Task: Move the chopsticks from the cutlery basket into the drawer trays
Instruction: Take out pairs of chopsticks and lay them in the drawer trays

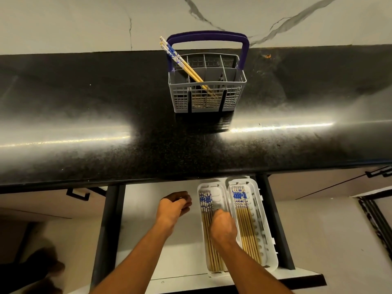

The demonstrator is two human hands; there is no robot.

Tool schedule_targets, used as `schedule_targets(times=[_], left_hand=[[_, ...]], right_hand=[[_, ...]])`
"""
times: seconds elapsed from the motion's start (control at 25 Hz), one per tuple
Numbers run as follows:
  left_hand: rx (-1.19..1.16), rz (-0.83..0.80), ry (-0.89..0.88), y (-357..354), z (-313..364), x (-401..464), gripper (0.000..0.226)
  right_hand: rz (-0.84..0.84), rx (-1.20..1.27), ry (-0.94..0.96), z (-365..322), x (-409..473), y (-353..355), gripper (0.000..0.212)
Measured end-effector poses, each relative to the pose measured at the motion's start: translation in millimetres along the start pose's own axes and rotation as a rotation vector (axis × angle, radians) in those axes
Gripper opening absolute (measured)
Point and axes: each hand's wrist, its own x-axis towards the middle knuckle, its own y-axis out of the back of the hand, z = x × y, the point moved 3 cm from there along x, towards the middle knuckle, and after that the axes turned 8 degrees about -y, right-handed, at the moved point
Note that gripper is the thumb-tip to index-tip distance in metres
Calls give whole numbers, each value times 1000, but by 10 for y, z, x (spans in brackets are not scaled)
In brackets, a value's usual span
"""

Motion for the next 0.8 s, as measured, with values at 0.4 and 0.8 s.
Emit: schedule_targets(times=[0.4, 0.8], left_hand=[[13, -24, -49, -19, 168, -51, 15], [-8, -277, -385, -302, 1674, -663, 19]], right_hand=[[19, -36, 65, -25, -66, 57, 18], [495, 521, 572, -699, -526, 1629, 22]])
